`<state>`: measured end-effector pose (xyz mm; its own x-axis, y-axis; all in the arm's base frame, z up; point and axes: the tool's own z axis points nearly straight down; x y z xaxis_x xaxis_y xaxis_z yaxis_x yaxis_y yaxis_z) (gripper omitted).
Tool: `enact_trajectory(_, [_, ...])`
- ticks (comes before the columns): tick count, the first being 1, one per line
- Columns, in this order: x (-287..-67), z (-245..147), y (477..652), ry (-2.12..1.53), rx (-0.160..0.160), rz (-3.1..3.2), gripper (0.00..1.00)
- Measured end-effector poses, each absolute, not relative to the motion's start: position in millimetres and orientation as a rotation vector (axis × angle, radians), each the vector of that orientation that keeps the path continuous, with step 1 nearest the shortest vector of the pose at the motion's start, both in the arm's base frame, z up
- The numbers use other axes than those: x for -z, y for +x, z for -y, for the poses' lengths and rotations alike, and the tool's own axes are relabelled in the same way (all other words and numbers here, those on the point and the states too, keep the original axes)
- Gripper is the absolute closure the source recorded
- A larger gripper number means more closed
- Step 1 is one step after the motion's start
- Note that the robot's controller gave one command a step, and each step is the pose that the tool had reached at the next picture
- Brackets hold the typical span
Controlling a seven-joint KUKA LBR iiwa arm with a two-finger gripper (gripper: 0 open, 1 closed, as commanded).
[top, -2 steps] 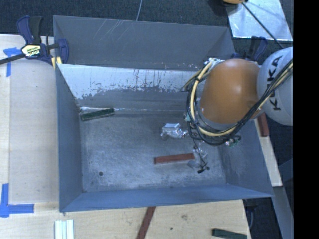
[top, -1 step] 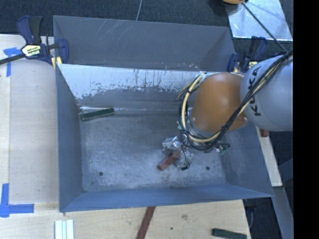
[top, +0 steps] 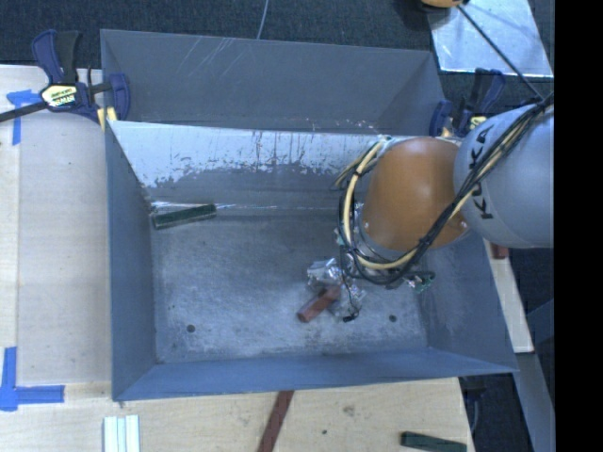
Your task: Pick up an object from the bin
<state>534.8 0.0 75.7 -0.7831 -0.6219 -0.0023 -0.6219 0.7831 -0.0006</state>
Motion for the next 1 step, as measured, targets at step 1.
enact_trajectory(1, [-251.7, 17.8, 550.9, -1.049, 0.004, -2.953, 1.00])
